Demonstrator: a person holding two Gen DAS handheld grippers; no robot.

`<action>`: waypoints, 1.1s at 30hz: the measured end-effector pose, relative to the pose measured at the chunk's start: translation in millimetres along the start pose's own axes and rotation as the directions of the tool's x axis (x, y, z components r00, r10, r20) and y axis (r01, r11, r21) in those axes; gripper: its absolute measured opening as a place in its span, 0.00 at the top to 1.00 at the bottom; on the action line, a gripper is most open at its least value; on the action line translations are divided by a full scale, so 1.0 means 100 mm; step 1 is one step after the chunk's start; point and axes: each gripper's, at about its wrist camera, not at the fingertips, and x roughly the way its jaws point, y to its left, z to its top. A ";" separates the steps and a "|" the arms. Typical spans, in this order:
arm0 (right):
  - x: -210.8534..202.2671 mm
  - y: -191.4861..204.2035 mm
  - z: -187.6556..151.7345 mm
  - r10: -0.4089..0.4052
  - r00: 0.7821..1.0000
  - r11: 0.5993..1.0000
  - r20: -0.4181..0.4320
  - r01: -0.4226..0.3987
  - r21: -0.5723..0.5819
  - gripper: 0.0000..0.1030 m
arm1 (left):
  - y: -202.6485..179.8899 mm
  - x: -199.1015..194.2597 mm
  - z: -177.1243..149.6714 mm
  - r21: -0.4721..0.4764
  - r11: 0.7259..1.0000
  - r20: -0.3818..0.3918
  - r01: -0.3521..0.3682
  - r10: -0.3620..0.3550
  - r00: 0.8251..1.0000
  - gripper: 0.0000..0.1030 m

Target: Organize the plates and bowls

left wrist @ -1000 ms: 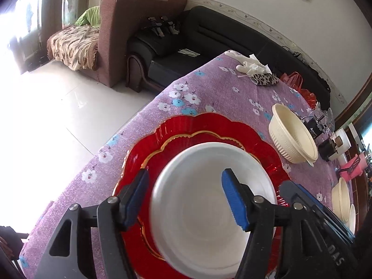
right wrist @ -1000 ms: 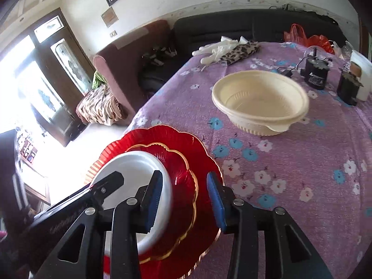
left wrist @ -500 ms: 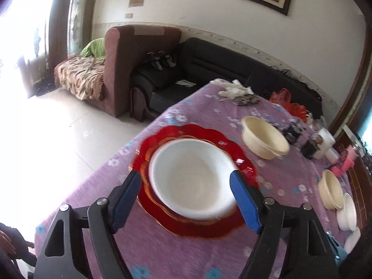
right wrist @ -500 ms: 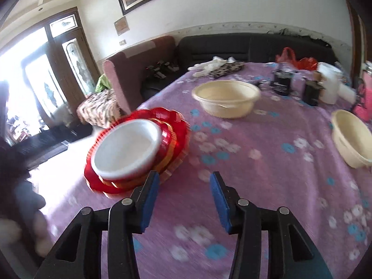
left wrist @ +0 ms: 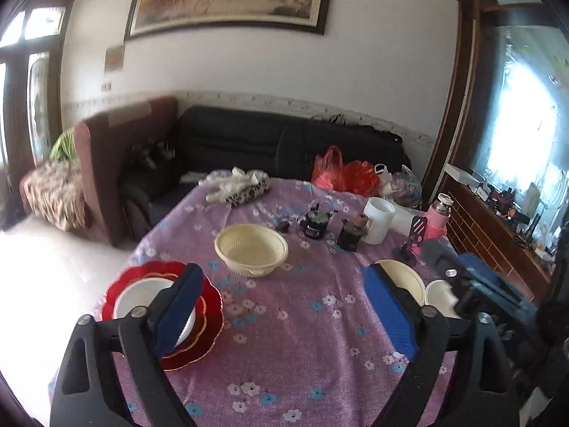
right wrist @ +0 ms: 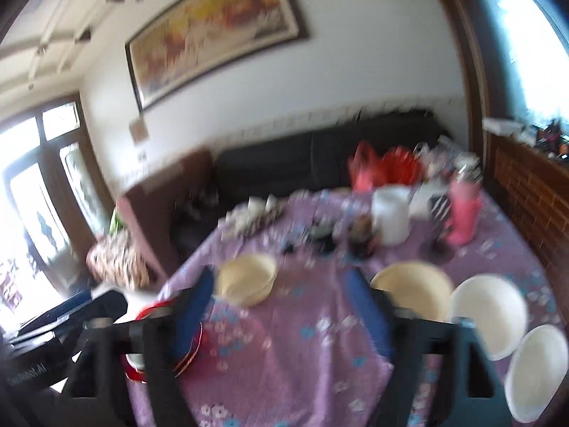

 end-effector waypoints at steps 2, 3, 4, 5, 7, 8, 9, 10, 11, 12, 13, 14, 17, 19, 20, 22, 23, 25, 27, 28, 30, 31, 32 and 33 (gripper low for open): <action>-0.17 -0.16 -0.12 0.005 1.000 0.999 0.031 -0.006 0.040 0.08 | -0.05 -0.04 -0.17 0.006 1.000 -0.013 -0.005 0.006 1.000 0.10; -0.18 -0.20 -0.18 0.005 1.000 0.999 0.017 -0.006 0.050 0.08 | -0.05 -0.04 -0.26 -0.004 1.000 -0.033 0.007 -0.007 0.999 0.10; -0.14 -0.28 -0.31 0.000 1.000 0.998 -0.020 0.001 0.061 0.08 | -0.05 -0.01 -0.39 -0.032 0.999 -0.067 0.030 -0.032 0.997 0.10; -0.10 -0.34 -0.42 -0.010 0.999 0.998 -0.052 0.014 0.065 0.08 | -0.04 0.03 -0.49 -0.054 0.998 -0.088 0.042 -0.046 0.995 0.10; 0.01 -0.53 -0.69 -0.055 0.991 0.996 -0.124 0.062 0.056 0.08 | -0.09 0.14 -0.70 -0.073 0.996 -0.128 0.042 -0.051 0.990 0.10; 0.06 -0.61 -0.79 -0.071 0.986 0.995 -0.148 0.080 0.057 0.09 | -0.12 0.19 -0.79 -0.069 0.997 -0.148 0.037 -0.047 0.988 0.10; 0.10 -0.75 -0.90 -0.087 0.981 0.993 -0.176 0.100 0.067 0.14 | -0.18 0.28 -0.89 -0.051 0.998 -0.172 0.031 -0.040 0.984 0.10; 0.12 -0.87 -0.97 -0.100 0.975 0.990 -0.198 0.118 0.082 0.17 | -0.23 0.35 -0.95 -0.033 0.999 -0.184 0.028 -0.034 0.982 0.10; 0.12 -1.01 -1.02 -0.112 0.970 0.986 -0.215 0.135 0.099 0.21 | -0.29 0.40 -1.02 -0.014 1.000 -0.192 0.026 -0.029 0.981 0.10; 0.12 -1.14 -1.07 -0.119 0.966 0.981 -0.231 0.149 0.121 0.23 | -0.35 0.45 -1.08 0.002 1.000 -0.202 0.029 -0.028 0.979 0.10; 0.13 -1.26 -1.09 -0.121 0.963 0.976 -0.242 0.159 0.146 0.25 | -0.41 0.50 -1.14 0.011 0.999 -0.219 0.044 -0.040 0.975 0.10; 0.14 -1.35 -1.10 -0.124 0.961 0.972 -0.246 0.167 0.163 0.25 | -0.45 0.56 -1.17 0.010 0.998 -0.235 0.064 -0.060 0.970 0.10; 0.19 -1.49 -1.09 -0.116 0.962 0.968 -0.249 0.166 0.190 0.26 | -0.49 0.66 -1.24 -0.001 0.996 -0.259 0.084 -0.081 0.962 0.10; 0.27 -1.50 -1.09 -0.091 0.961 0.969 -0.260 0.146 0.202 0.25 | -0.47 0.75 -1.27 -0.005 0.997 -0.269 0.076 -0.075 0.960 0.10; 0.33 -1.48 -1.10 -0.074 0.960 0.968 -0.269 0.134 0.213 0.25 | -0.44 0.78 -1.27 -0.008 0.998 -0.272 0.069 -0.069 0.960 0.10; 0.49 -1.50 -1.12 -0.026 0.955 0.955 -0.296 0.112 0.276 0.25 | -0.39 0.86 -1.28 -0.020 0.999 -0.275 0.045 -0.049 0.960 0.10; 0.59 -1.54 -1.14 -0.016 0.951 0.938 -0.308 0.121 0.325 0.25 | -0.37 0.89 -1.28 -0.023 0.999 -0.276 0.035 -0.040 0.960 0.10; 0.76 -1.59 -1.16 0.003 0.949 0.901 -0.314 0.134 0.412 0.25 | -0.32 0.94 -1.28 -0.025 0.999 -0.277 0.020 -0.026 0.960 0.10; 0.93 -1.67 -1.15 -0.011 0.951 0.861 -0.310 0.167 0.480 0.25 | -0.27 0.94 -1.29 -0.022 1.000 -0.269 0.008 -0.014 0.963 0.10; 0.99 -1.69 -1.13 -0.023 0.951 0.848 -0.309 0.182 0.497 0.25 | -0.24 0.95 -1.28 -0.021 1.000 -0.265 0.004 -0.009 0.964 0.10; 1.14 -1.74 -1.11 -0.043 0.949 0.816 -0.314 0.215 0.536 0.25 | -0.17 0.96 -1.27 -0.035 0.999 -0.266 0.005 -0.014 0.964 0.10; 1.18 -1.76 -1.10 -0.054 0.949 0.803 -0.310 0.225 0.552 0.25 | -0.14 0.97 -1.27 -0.044 0.999 -0.269 0.008 -0.019 0.963 0.10; 1.22 -1.78 -1.09 -0.065 0.952 0.791 -0.300 0.232 0.566 0.25 | -0.10 0.98 -1.27 -0.052 0.999 -0.274 0.010 -0.024 0.962 0.10; 1.28 -1.80 -1.07 -0.081 0.953 0.781 -0.292 0.243 0.575 0.25 | -0.06 0.99 -1.27 -0.057 0.998 -0.277 0.011 -0.026 0.961 0.10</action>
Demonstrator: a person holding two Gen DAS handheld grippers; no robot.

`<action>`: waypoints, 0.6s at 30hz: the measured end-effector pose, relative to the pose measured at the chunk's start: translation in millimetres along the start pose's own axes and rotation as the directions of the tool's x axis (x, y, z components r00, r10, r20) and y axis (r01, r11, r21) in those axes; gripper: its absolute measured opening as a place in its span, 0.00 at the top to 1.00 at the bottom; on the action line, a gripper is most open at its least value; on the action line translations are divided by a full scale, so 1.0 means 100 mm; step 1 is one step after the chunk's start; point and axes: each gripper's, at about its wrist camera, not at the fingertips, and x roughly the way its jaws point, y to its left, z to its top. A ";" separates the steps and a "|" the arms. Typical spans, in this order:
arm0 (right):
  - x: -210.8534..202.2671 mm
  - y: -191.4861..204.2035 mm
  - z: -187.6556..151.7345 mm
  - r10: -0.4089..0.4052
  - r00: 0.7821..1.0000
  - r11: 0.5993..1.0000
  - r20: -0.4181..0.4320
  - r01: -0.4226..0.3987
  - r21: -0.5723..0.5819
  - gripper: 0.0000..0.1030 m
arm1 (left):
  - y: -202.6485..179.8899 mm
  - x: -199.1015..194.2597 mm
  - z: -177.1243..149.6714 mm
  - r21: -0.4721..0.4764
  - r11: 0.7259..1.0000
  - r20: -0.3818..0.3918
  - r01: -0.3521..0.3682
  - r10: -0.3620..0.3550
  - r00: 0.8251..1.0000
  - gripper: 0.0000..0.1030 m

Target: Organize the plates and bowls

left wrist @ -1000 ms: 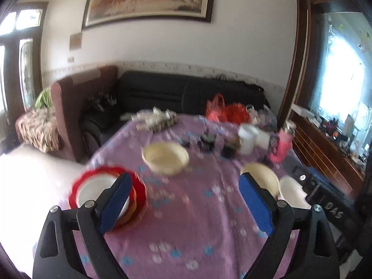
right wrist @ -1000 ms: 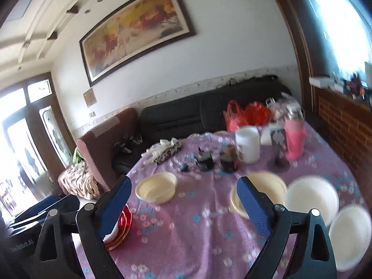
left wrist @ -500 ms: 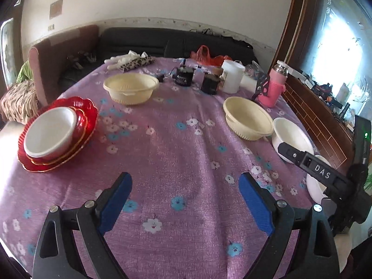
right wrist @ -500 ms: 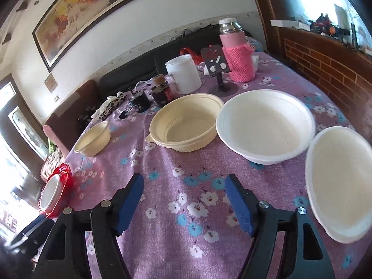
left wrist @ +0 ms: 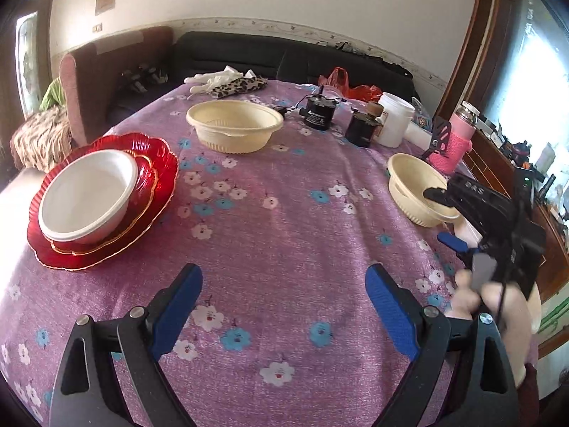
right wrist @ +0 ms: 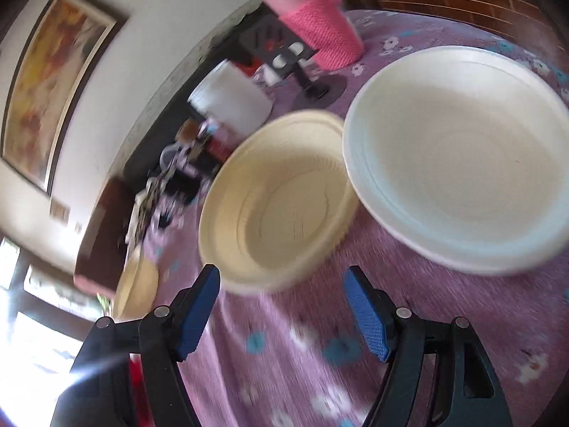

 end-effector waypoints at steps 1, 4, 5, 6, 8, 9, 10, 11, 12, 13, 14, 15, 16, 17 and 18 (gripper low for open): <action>0.04 0.01 0.03 -0.011 1.000 1.000 0.007 0.011 0.012 0.25 | 0.02 0.01 0.00 -0.002 1.000 -0.002 0.001 -0.001 1.000 0.10; 0.18 0.00 0.07 -0.034 0.999 0.998 0.003 0.034 0.046 0.26 | 0.09 0.03 0.02 -0.008 1.000 -0.015 0.008 -0.008 1.000 0.10; 0.19 -0.01 0.09 -0.038 0.999 0.998 0.013 0.038 0.047 0.35 | 0.11 0.03 0.03 -0.010 1.000 -0.018 0.009 -0.009 1.000 0.10; 0.21 0.00 0.09 -0.059 0.998 0.998 0.018 0.059 0.036 0.53 | 0.13 0.04 0.04 -0.015 1.000 -0.019 0.009 -0.009 1.000 0.10; 0.27 -0.02 0.10 -0.033 0.999 0.999 -0.017 0.034 0.022 0.75 | 0.15 0.06 0.08 -0.020 1.000 -0.015 0.000 -0.001 1.000 0.10; 0.30 -0.02 0.08 -0.028 0.999 1.000 -0.043 0.029 0.006 0.83 | 0.16 0.07 0.09 -0.022 1.000 -0.013 -0.003 0.002 1.000 0.10; 0.32 -0.01 0.06 -0.027 0.998 1.000 -0.059 0.027 -0.011 0.84 | 0.17 0.09 0.12 -0.025 1.000 -0.015 -0.002 0.001 1.000 0.10; 0.32 0.02 0.04 -0.022 0.997 0.999 -0.069 0.020 -0.033 0.85 | 0.17 0.11 0.15 -0.028 1.000 -0.019 0.003 -0.003 1.000 0.10; 0.31 0.06 0.01 -0.029 0.996 0.998 -0.081 0.024 -0.062 0.86 | 0.17 0.13 0.17 -0.030 1.000 -0.025 0.007 -0.008 1.000 0.10; 0.28 0.10 -0.01 -0.032 0.995 0.996 -0.095 0.024 -0.089 0.87 | 0.18 0.16 0.21 -0.033 0.999 -0.034 0.016 -0.017 0.999 0.10; 0.26 0.13 -0.03 -0.031 0.994 0.994 -0.105 0.020 -0.107 0.88 | 0.18 0.18 0.25 -0.036 0.999 -0.042 0.022 -0.023 0.999 0.10; 0.23 0.17 -0.06 -0.026 0.992 0.992 -0.123 0.010 -0.129 0.88 | 0.18 0.22 0.30 -0.039 0.999 -0.051 0.026 -0.028 0.998 0.10; 0.18 0.22 -0.10 -0.021 0.989 0.988 -0.145 -0.002 -0.153 0.87 | 0.17 0.27 0.36 -0.041 0.999 -0.061 0.030 -0.032 0.998 0.10; 0.16 0.24 -0.12 -0.020 0.988 0.986 -0.153 -0.006 -0.166 0.87 | 0.16 0.32 0.40 -0.042 0.999 -0.066 0.031 -0.033 0.997 0.10; 0.14 0.27 -0.15 -0.009 0.986 0.983 -0.167 -0.022 -0.182 0.87 | 0.14 0.38 0.47 -0.044 0.999 -0.072 0.028 -0.031 0.997 0.10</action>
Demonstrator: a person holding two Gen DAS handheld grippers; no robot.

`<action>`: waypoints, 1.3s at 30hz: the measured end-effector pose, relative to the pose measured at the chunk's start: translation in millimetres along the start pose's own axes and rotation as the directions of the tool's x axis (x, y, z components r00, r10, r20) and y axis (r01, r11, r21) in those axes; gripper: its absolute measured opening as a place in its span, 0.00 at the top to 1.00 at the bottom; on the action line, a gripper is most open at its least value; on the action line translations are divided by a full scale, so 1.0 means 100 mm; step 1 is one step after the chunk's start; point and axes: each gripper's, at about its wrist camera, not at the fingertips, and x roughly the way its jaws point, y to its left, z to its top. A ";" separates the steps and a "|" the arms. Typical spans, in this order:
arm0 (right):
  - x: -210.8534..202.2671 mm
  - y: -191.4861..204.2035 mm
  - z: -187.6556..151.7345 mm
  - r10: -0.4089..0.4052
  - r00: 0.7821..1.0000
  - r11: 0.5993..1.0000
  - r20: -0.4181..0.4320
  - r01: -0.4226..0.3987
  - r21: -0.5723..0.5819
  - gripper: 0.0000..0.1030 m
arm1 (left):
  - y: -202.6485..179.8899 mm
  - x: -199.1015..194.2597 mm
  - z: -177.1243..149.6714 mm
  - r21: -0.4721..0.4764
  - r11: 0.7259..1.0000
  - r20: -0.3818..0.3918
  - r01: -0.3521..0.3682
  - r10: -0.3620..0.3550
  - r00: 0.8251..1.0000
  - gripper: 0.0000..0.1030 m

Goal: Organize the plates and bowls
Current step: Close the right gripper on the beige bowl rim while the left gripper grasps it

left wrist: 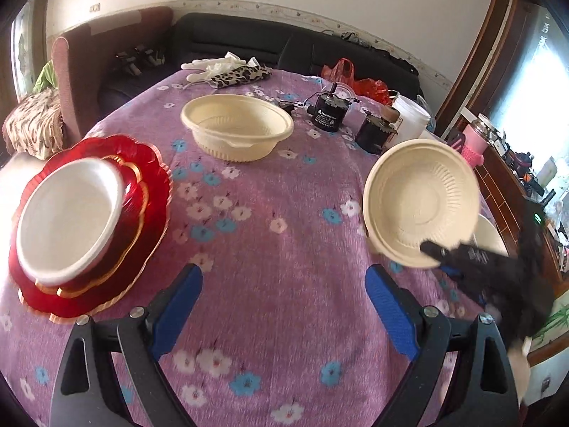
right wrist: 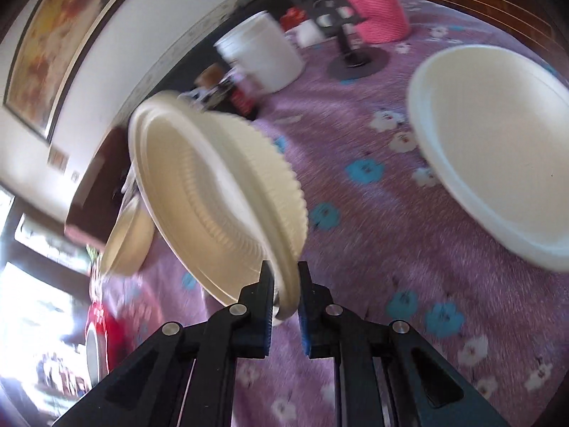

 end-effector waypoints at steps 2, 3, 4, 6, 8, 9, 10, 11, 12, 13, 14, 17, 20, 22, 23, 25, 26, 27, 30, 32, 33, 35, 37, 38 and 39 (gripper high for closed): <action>-0.02 0.04 -0.03 0.013 1.000 1.000 -0.013 -0.013 -0.024 0.87 | -0.04 0.09 0.09 -0.005 1.000 -0.004 -0.004 0.004 1.000 0.10; -0.03 0.05 -0.03 0.007 1.000 0.999 -0.006 -0.008 -0.037 0.87 | -0.08 0.15 0.16 -0.002 1.000 -0.002 0.003 -0.003 1.000 0.10; -0.02 0.05 -0.02 0.010 1.000 0.999 -0.005 -0.010 -0.044 0.87 | -0.12 0.20 0.21 0.001 1.000 -0.002 0.005 -0.005 1.000 0.10; 0.00 0.02 -0.02 0.027 1.000 0.999 -0.015 -0.027 -0.028 0.87 | -0.20 0.32 0.32 0.008 1.000 0.002 0.012 -0.012 1.000 0.10; 0.02 -0.04 0.02 0.029 0.999 0.999 -0.015 -0.029 -0.013 0.87 | -0.30 0.48 0.45 0.005 1.000 -0.003 0.022 -0.022 1.000 0.10; 0.02 -0.07 0.03 0.025 1.000 1.000 -0.014 -0.025 -0.007 0.87 | -0.35 0.60 0.52 0.003 1.000 -0.015 0.024 -0.023 1.000 0.10; 0.03 -0.10 0.04 0.026 1.000 1.000 -0.015 -0.026 0.001 0.87 | -0.39 0.68 0.57 0.003 1.000 -0.025 0.025 -0.025 0.999 0.10; 0.04 -0.14 0.05 0.031 0.999 0.999 -0.014 -0.031 0.011 0.87 | -0.44 0.78 0.62 0.006 1.000 -0.036 0.028 -0.027 0.999 0.10; 0.06 -0.18 0.08 0.028 1.000 0.999 -0.012 -0.028 0.020 0.87 | -0.51 0.90 0.67 0.014 0.999 -0.051 0.031 -0.030 0.998 0.10; 0.07 -0.22 0.10 0.021 1.000 0.999 -0.009 -0.021 0.029 0.86 | -0.55 0.98 0.70 0.022 0.999 -0.062 0.034 -0.033 0.998 0.10; 0.09 -0.25 0.11 0.020 1.000 0.999 -0.009 -0.020 0.034 0.86 | -0.61 1.06 0.73 0.029 0.999 -0.072 0.040 -0.038 0.997 0.10; 0.08 -0.27 0.14 0.034 0.999 0.999 0.007 -0.035 0.030 0.82 | -0.78 1.28 0.79 0.054 0.997 -0.105 0.047 -0.041 0.994 0.10; 0.06 -0.19 0.15 -0.015 0.999 1.000 0.043 0.016 -0.020 0.80 | -0.93 1.40 0.84 0.075 0.995 -0.121 0.062 -0.052 0.991 0.10; 0.05 -0.19 0.15 -0.023 0.998 0.999 0.052 0.025 -0.025 0.80 | -1.03 1.46 0.85 0.091 0.993 -0.126 0.072 -0.061 0.990 0.11; 0.05 -0.19 0.15 -0.024 0.998 0.999 0.052 0.025 -0.021 0.80 | -1.07 1.48 0.85 0.100 0.993 -0.126 0.070 -0.057 0.990 0.11; 0.06 -0.23 0.16 -0.026 0.998 1.000 0.054 0.027 -0.007 0.79 | -1.16 1.52 0.85 0.124 0.990 -0.130 0.063 -0.047 0.990 0.11; 0.07 -0.25 0.18 -0.031 0.998 1.000 0.056 0.031 -0.001 0.79 | -1.19 1.54 0.84 0.134 0.989 -0.135 0.061 -0.043 0.990 0.11; 0.07 -0.27 0.18 -0.034 0.998 0.999 0.056 0.034 0.007 0.79 | -1.22 1.56 0.83 0.141 0.988 -0.142 0.062 -0.041 0.989 0.12; 0.05 -0.33 0.19 -0.030 0.998 0.999 0.064 0.028 0.037 0.79 | -1.28 1.62 0.77 0.143 0.987 -0.175 0.072 -0.046 0.984 0.21; 0.03 -0.34 0.19 -0.026 0.997 0.999 0.072 0.023 0.044 0.79 | -1.29 1.65 0.74 0.148 0.987 -0.201 0.068 -0.037 0.979 0.40; 0.02 -0.33 0.18 -0.025 0.997 0.999 0.074 0.022 0.045 0.77 | -1.30 1.66 0.72 0.145 0.987 -0.215 0.076 -0.044 0.976 0.52; 0.00 -0.33 0.18 -0.011 0.996 0.999 0.084 0.007 0.043 0.75 | -1.30 1.65 0.69 0.148 0.986 -0.220 0.071 -0.037 0.975 0.73; -0.02 -0.30 0.18 0.000 0.996 0.999 0.091 -0.003 0.034 0.75 | -1.29 1.62 0.67 0.149 0.986 -0.216 0.068 -0.034 0.976 0.80; -0.01 -0.30 0.18 -0.002 0.996 1.000 0.092 -0.001 0.030 0.75 | -1.29 1.59 0.66 0.150 0.987 -0.209 0.061 -0.029 0.977 0.80; -0.01 -0.29 0.17 -0.006 0.996 1.000 0.092 0.003 0.027 0.75 | -1.29 1.57 0.65 0.153 0.987 -0.203 0.055 -0.023 0.979 0.81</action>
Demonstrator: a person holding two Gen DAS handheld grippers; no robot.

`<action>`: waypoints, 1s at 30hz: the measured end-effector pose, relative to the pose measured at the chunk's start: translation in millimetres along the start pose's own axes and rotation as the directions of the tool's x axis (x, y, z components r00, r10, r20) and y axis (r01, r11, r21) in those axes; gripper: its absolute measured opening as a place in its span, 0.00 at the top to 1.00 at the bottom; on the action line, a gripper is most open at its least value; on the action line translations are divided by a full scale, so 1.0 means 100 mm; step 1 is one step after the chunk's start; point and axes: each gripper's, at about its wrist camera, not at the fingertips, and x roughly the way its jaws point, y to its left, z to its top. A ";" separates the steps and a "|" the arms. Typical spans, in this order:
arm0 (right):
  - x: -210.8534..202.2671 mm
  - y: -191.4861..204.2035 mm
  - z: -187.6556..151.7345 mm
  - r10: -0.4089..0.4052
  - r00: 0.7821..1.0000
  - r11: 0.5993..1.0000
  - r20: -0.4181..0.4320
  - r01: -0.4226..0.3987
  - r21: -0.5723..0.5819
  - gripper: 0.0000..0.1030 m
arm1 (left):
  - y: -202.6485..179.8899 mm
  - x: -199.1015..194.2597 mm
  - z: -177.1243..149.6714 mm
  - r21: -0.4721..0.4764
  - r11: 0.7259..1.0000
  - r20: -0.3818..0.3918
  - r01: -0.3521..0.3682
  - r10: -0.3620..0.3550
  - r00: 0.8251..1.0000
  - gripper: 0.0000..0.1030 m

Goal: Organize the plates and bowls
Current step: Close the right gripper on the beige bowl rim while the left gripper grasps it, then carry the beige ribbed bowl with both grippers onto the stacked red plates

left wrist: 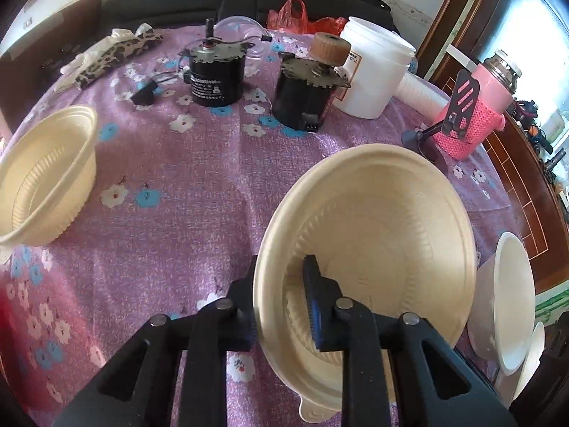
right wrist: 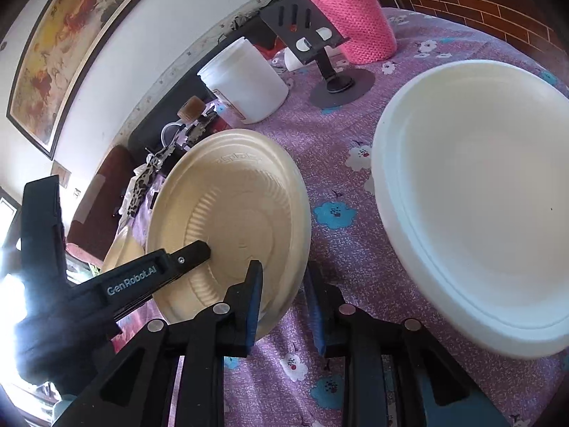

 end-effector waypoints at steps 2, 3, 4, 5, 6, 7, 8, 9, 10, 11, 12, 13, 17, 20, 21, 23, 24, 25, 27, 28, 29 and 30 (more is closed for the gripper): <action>0.00 -0.01 -0.01 0.006 1.000 1.000 -0.002 -0.006 0.007 0.75 | -0.01 -0.03 -0.02 0.001 1.000 0.009 -0.008 0.008 1.000 0.82; 0.01 -0.02 -0.01 0.008 1.000 1.000 -0.004 -0.008 0.011 0.75 | -0.01 -0.04 -0.03 0.001 1.000 0.011 -0.009 0.009 1.000 0.83; 0.01 -0.03 -0.01 0.010 1.000 1.000 -0.004 -0.010 0.013 0.75 | -0.01 -0.05 -0.04 -0.002 1.000 0.011 -0.011 0.011 1.000 0.84; 0.01 -0.02 -0.01 0.014 1.000 1.000 -0.005 -0.014 0.012 0.75 | 0.00 -0.06 -0.05 -0.005 1.000 0.008 -0.012 0.012 1.000 0.85; 0.02 -0.01 -0.01 0.018 1.000 1.000 -0.007 -0.018 0.008 0.75 | 0.00 -0.06 -0.06 -0.008 1.000 0.005 -0.012 0.012 1.000 0.86; 0.01 0.00 -0.02 0.022 1.000 1.000 -0.007 -0.022 0.001 0.75 | 0.00 -0.07 -0.06 -0.009 1.000 0.004 -0.012 0.012 1.000 0.87; 0.01 0.03 -0.03 0.026 1.000 1.000 -0.003 -0.026 -0.008 0.76 | 0.01 -0.08 -0.07 -0.011 1.000 0.005 -0.016 0.016 1.000 0.87; 0.01 0.05 -0.03 0.017 1.000 1.000 0.000 -0.017 -0.021 0.76 | 0.01 -0.09 -0.08 -0.012 1.000 0.007 -0.018 0.018 1.000 0.87; 0.01 0.07 -0.03 0.013 1.000 0.999 0.002 -0.013 -0.030 0.76 | 0.02 -0.10 -0.09 -0.012 1.000 0.008 -0.021 0.021 1.000 0.87; 0.01 0.08 -0.03 0.011 1.000 0.999 0.003 -0.011 -0.036 0.76 | 0.02 -0.11 -0.10 -0.013 1.000 0.010 -0.024 0.024 1.000 0.87; 0.01 0.09 -0.04 0.012 1.000 0.999 0.004 -0.012 -0.039 0.77 | 0.03 -0.13 -0.11 -0.015 1.000 0.012 -0.024 0.024 1.000 0.87; 0.00 0.09 -0.04 0.015 1.000 0.999 0.004 -0.015 -0.040 0.77 | 0.04 -0.15 -0.12 -0.018 1.000 0.014 -0.024 0.024 1.000 0.87; -0.04 0.14 -0.06 0.027 1.000 0.998 0.016 -0.025 -0.065 0.78 | 0.08 -0.24 -0.18 -0.031 0.999 0.027 -0.030 0.031 0.999 0.86; -0.06 0.20 -0.08 0.042 0.999 0.995 0.026 -0.039 -0.094 0.79 | 0.18 -0.34 -0.25 -0.075 0.997 0.031 -0.020 0.022 0.999 0.86; -0.06 0.22 -0.09 0.050 0.998 0.994 0.025 -0.047 -0.102 0.79 | 0.22 -0.37 -0.29 -0.089 0.996 0.034 -0.018 0.021 0.999 0.85; -0.05 0.27 -0.12 0.067 0.998 0.991 0.020 -0.064 -0.121 0.79 | 0.28 -0.44 -0.38 -0.105 0.994 0.051 -0.030 0.035 0.998 0.84; -0.04 0.30 -0.13 0.077 0.997 0.989 0.014 -0.074 -0.129 0.79 | 0.31 -0.48 -0.42 -0.111 0.993 0.062 -0.038 0.045 0.997 0.84; -0.03 0.34 -0.16 0.090 0.996 0.986 0.003 -0.089 -0.139 0.79 | 0.36 -0.53 -0.47 -0.120 0.992 0.074 -0.045 0.054 0.996 0.84; -0.01 0.40 -0.22 0.104 0.995 0.982 -0.011 -0.105 -0.156 0.80 | 0.45 -0.60 -0.56 -0.137 0.988 0.092 -0.065 0.078 0.993 0.83; 0.00 0.45 -0.25 0.118 0.993 0.979 -0.021 -0.120 -0.167 0.80 | 0.49 -0.64 -0.60 -0.144 0.987 0.102 -0.072 0.087 0.991 0.83; 0.00 0.49 -0.28 0.129 0.991 0.975 -0.027 -0.131 -0.177 0.80 | 0.54 -0.69 -0.63 -0.151 0.985 0.113 -0.078 0.096 0.989 0.83; -0.01 0.55 -0.32 0.144 0.989 0.970 -0.036 -0.148 -0.192 0.80 | 0.59 -0.73 -0.66 -0.156 0.984 0.124 -0.085 0.105 0.987 0.83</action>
